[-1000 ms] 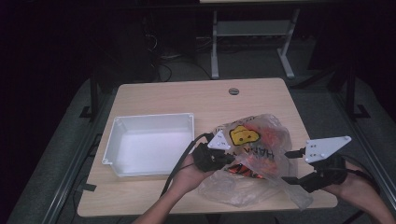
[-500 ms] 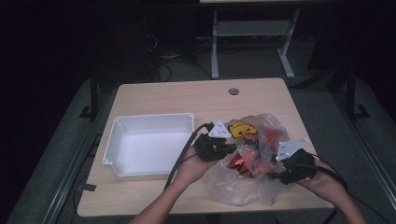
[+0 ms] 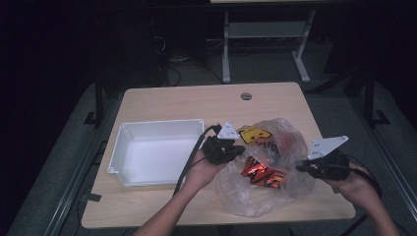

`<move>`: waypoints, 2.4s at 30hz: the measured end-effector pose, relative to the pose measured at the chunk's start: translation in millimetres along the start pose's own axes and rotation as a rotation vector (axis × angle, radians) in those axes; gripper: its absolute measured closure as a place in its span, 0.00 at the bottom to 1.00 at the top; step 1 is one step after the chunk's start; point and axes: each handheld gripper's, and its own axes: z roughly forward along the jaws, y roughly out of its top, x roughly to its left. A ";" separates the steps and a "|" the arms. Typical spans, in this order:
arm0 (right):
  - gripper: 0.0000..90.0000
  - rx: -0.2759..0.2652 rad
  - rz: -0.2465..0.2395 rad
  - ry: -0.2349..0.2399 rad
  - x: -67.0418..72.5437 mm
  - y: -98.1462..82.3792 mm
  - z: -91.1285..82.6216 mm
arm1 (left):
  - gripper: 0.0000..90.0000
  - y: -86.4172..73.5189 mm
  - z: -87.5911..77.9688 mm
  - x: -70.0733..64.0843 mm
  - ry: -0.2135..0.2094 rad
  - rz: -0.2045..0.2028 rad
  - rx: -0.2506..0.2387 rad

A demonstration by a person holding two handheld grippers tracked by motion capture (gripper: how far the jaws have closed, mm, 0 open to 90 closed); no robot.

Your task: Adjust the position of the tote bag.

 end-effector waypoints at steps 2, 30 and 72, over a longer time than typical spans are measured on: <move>0.94 -0.022 0.018 -0.013 -10.3 2.3 -6.7 | 1.00 1.5 2.0 1.2 0.009 -0.004 0.002; 0.95 -0.015 0.095 0.032 -36.6 -2.4 14.0 | 1.00 0.9 29.3 7.7 0.065 -0.039 0.043; 0.97 0.046 0.113 0.206 -13.0 -8.9 71.1 | 1.00 -22.5 78.4 -22.8 0.022 0.005 0.201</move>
